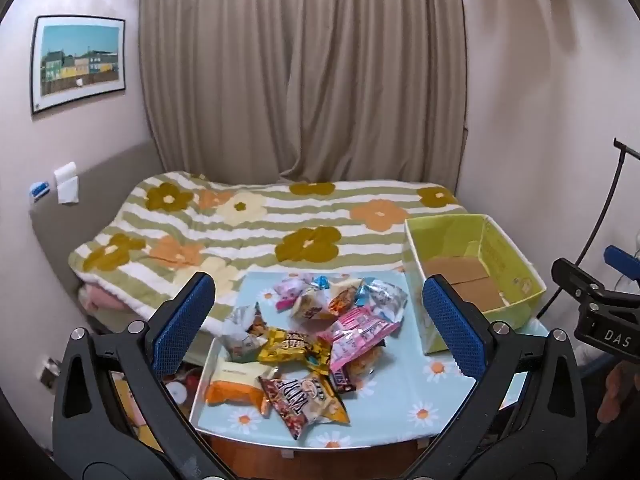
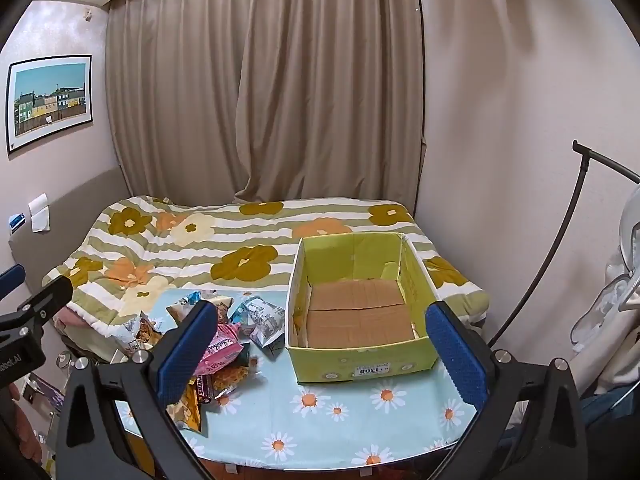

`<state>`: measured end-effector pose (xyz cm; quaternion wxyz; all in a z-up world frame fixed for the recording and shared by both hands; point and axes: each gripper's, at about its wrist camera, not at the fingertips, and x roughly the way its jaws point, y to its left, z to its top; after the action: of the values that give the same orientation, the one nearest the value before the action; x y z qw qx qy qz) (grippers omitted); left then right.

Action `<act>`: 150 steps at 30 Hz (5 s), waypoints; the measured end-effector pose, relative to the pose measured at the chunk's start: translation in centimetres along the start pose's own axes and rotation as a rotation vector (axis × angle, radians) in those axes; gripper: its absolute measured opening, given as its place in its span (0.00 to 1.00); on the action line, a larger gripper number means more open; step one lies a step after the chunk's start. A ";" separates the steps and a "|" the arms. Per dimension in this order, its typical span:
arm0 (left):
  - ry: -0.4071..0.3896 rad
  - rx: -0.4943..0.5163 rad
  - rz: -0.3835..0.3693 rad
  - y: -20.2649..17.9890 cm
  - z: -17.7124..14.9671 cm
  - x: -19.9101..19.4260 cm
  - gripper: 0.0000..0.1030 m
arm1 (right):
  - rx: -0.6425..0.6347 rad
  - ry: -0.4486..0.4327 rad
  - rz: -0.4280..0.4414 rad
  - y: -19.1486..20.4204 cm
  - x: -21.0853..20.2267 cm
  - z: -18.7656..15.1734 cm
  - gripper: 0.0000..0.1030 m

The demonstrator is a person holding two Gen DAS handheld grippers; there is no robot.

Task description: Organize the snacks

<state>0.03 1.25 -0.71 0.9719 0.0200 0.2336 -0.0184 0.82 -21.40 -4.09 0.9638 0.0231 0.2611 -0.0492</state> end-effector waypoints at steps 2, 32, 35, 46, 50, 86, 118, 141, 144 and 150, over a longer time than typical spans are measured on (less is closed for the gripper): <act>0.005 0.012 0.017 -0.1 -0.1 0.2 1.00 | 0.000 0.003 0.002 0.1 0.1 0.0 1.00; 0.043 -0.004 0.036 0.8 0.3 1.3 1.00 | 0.001 0.006 -0.001 0.5 -0.2 -0.2 1.00; 0.045 -0.005 0.034 0.8 0.3 1.4 1.00 | 0.000 0.007 -0.002 0.5 -0.1 -0.2 1.00; 0.056 -0.003 0.033 1.0 0.1 1.6 1.00 | 0.000 0.008 -0.004 0.4 0.1 -0.5 1.00; 0.059 -0.004 0.037 1.0 0.1 1.6 1.00 | -0.001 0.009 -0.005 0.4 0.1 -0.5 1.00; 0.093 -0.017 0.041 0.8 0.5 1.9 1.00 | -0.009 0.029 -0.005 0.6 0.3 -0.8 1.00; 0.627 0.089 -0.264 16.5 -13.4 21.1 1.00 | 0.131 0.586 0.448 16.3 17.6 -15.6 1.00; 0.620 0.781 -0.536 10.4 -17.6 25.6 1.00 | -0.099 0.663 0.558 22.1 22.8 -18.2 1.00; 0.647 0.818 -0.564 9.7 -18.1 26.2 1.00 | -0.091 0.674 0.565 22.7 23.5 -18.3 1.00; 0.677 0.833 -0.608 8.8 -18.6 27.1 1.00 | -0.081 0.673 0.570 23.3 24.5 -18.3 1.00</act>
<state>16.10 10.21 -29.33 0.7058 0.3351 0.4976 -0.3768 15.19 1.05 -31.84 0.8002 0.0710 0.5453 0.2391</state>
